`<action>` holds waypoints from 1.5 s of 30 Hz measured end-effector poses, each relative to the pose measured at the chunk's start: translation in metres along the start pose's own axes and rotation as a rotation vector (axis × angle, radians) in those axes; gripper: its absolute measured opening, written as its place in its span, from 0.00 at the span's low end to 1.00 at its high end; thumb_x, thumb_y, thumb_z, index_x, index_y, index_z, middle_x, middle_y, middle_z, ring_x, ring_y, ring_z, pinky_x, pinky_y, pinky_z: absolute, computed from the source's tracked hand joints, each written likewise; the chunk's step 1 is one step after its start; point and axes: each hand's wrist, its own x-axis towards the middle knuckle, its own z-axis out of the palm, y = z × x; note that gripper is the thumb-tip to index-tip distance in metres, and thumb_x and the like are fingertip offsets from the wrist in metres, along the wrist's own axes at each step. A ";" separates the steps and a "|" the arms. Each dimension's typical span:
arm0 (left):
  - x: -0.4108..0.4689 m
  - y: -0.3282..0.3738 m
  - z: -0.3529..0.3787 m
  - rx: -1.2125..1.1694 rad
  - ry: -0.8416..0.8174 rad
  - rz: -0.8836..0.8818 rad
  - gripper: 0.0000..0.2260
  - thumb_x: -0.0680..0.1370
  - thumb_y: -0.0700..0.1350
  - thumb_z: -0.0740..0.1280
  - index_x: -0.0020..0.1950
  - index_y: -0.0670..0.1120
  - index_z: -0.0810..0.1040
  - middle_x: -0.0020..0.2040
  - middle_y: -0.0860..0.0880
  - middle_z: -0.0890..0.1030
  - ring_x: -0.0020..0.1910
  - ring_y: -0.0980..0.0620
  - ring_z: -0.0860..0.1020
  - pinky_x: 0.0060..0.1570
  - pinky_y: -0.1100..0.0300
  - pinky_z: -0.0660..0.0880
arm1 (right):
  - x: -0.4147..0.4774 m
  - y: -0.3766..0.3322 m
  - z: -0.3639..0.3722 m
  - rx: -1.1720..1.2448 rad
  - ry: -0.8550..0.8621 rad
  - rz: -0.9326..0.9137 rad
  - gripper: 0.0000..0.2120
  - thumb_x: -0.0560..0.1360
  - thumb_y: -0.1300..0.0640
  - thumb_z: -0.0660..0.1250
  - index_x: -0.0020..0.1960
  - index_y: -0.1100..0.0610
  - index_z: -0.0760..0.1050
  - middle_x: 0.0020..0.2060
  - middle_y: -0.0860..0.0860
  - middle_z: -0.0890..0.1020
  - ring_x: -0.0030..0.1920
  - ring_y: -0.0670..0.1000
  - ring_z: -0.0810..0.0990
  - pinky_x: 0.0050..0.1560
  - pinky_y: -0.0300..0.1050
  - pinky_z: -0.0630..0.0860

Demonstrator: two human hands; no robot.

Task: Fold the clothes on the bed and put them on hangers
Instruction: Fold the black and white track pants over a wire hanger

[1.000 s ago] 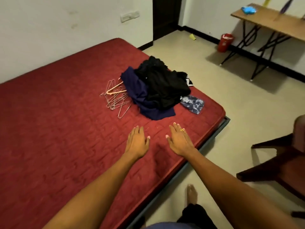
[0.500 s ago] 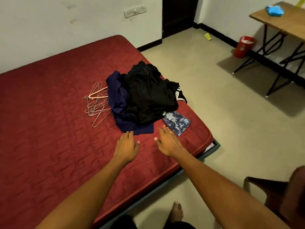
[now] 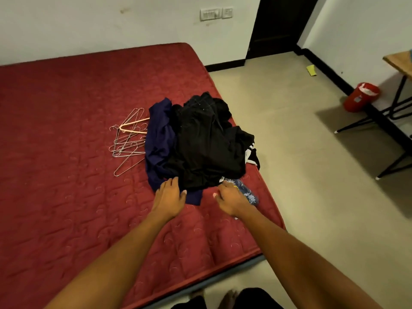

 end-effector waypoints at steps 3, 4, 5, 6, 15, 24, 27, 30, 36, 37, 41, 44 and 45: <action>0.028 0.009 -0.001 -0.050 0.026 -0.025 0.26 0.82 0.52 0.64 0.76 0.40 0.65 0.70 0.40 0.73 0.69 0.38 0.70 0.64 0.42 0.72 | 0.045 0.006 -0.012 0.084 -0.051 0.026 0.20 0.80 0.44 0.59 0.51 0.61 0.78 0.51 0.61 0.81 0.54 0.63 0.80 0.56 0.54 0.76; 0.038 0.010 0.000 -0.065 0.040 -0.042 0.27 0.82 0.52 0.64 0.76 0.40 0.64 0.71 0.40 0.73 0.69 0.38 0.70 0.64 0.41 0.72 | 0.064 0.005 -0.017 0.104 -0.059 0.012 0.18 0.81 0.46 0.61 0.51 0.61 0.79 0.51 0.61 0.82 0.53 0.63 0.81 0.56 0.54 0.77; 0.047 0.011 0.001 -0.074 0.052 -0.063 0.27 0.82 0.52 0.64 0.76 0.40 0.64 0.71 0.40 0.73 0.69 0.38 0.70 0.64 0.41 0.72 | 0.085 0.004 -0.021 0.122 -0.065 -0.008 0.17 0.81 0.47 0.63 0.52 0.61 0.80 0.51 0.61 0.84 0.54 0.63 0.81 0.57 0.54 0.77; 0.054 0.010 0.001 -0.083 0.061 -0.087 0.27 0.82 0.51 0.65 0.77 0.40 0.64 0.71 0.40 0.73 0.69 0.38 0.70 0.64 0.41 0.72 | 0.105 0.003 -0.023 0.152 -0.077 -0.016 0.16 0.81 0.49 0.63 0.53 0.61 0.82 0.53 0.61 0.84 0.56 0.63 0.82 0.58 0.54 0.77; 0.081 -0.008 0.055 -0.203 0.176 -0.320 0.28 0.81 0.47 0.66 0.78 0.39 0.64 0.72 0.37 0.73 0.69 0.36 0.71 0.67 0.44 0.70 | 0.296 -0.003 0.011 0.263 -0.113 0.180 0.21 0.81 0.46 0.62 0.70 0.54 0.76 0.69 0.62 0.72 0.70 0.66 0.71 0.70 0.54 0.68; 0.026 -0.008 0.006 -0.327 0.190 -0.473 0.30 0.80 0.49 0.67 0.78 0.39 0.62 0.66 0.34 0.76 0.65 0.33 0.75 0.60 0.48 0.72 | 0.235 -0.065 -0.057 0.958 0.099 0.126 0.10 0.68 0.65 0.80 0.49 0.58 0.87 0.43 0.53 0.87 0.46 0.50 0.85 0.52 0.41 0.80; 0.020 -0.005 -0.035 -0.440 0.222 -0.469 0.34 0.77 0.52 0.71 0.78 0.42 0.63 0.67 0.38 0.78 0.65 0.38 0.77 0.59 0.53 0.72 | 0.201 -0.115 -0.098 1.003 -0.196 -0.106 0.11 0.70 0.71 0.77 0.50 0.62 0.85 0.39 0.51 0.84 0.42 0.47 0.81 0.46 0.34 0.77; 0.015 -0.009 -0.072 -0.529 0.254 -0.434 0.47 0.70 0.56 0.79 0.82 0.48 0.57 0.74 0.44 0.72 0.72 0.45 0.72 0.69 0.52 0.71 | 0.153 -0.172 -0.139 0.943 -0.477 -0.360 0.10 0.71 0.74 0.74 0.47 0.61 0.83 0.36 0.50 0.77 0.39 0.47 0.76 0.43 0.35 0.75; -0.013 0.009 -0.135 -0.603 0.630 -0.463 0.11 0.68 0.44 0.71 0.49 0.44 0.79 0.41 0.49 0.80 0.42 0.50 0.79 0.39 0.59 0.70 | 0.084 -0.252 -0.199 0.961 -0.860 -0.692 0.11 0.77 0.73 0.67 0.50 0.57 0.77 0.40 0.51 0.75 0.39 0.46 0.76 0.40 0.34 0.75; -0.023 0.007 -0.144 -0.581 0.682 -0.491 0.04 0.70 0.40 0.71 0.41 0.44 0.77 0.35 0.48 0.77 0.37 0.50 0.77 0.36 0.57 0.68 | 0.077 -0.260 -0.204 0.945 -0.838 -0.715 0.11 0.77 0.72 0.67 0.51 0.57 0.78 0.41 0.53 0.76 0.41 0.47 0.77 0.42 0.35 0.76; -0.064 -0.013 -0.169 -0.489 0.797 -0.544 0.13 0.70 0.33 0.66 0.31 0.48 0.70 0.27 0.51 0.71 0.32 0.52 0.74 0.31 0.56 0.64 | 0.077 -0.267 -0.201 0.695 -0.705 -0.821 0.24 0.72 0.66 0.77 0.65 0.54 0.76 0.52 0.53 0.79 0.54 0.50 0.79 0.53 0.40 0.77; -0.107 -0.020 -0.183 -0.488 0.895 -0.568 0.12 0.66 0.33 0.62 0.28 0.48 0.64 0.26 0.49 0.64 0.28 0.58 0.65 0.29 0.56 0.59 | 0.050 -0.278 -0.168 0.317 -0.792 -0.919 0.34 0.65 0.55 0.85 0.67 0.47 0.74 0.60 0.45 0.82 0.60 0.45 0.81 0.59 0.42 0.79; -0.119 -0.023 -0.186 -0.501 0.934 -0.577 0.12 0.65 0.33 0.62 0.28 0.47 0.65 0.27 0.51 0.63 0.28 0.59 0.64 0.29 0.57 0.59 | 0.036 -0.287 -0.155 0.228 -0.768 -0.955 0.31 0.64 0.50 0.85 0.64 0.46 0.77 0.59 0.45 0.83 0.59 0.45 0.82 0.60 0.45 0.80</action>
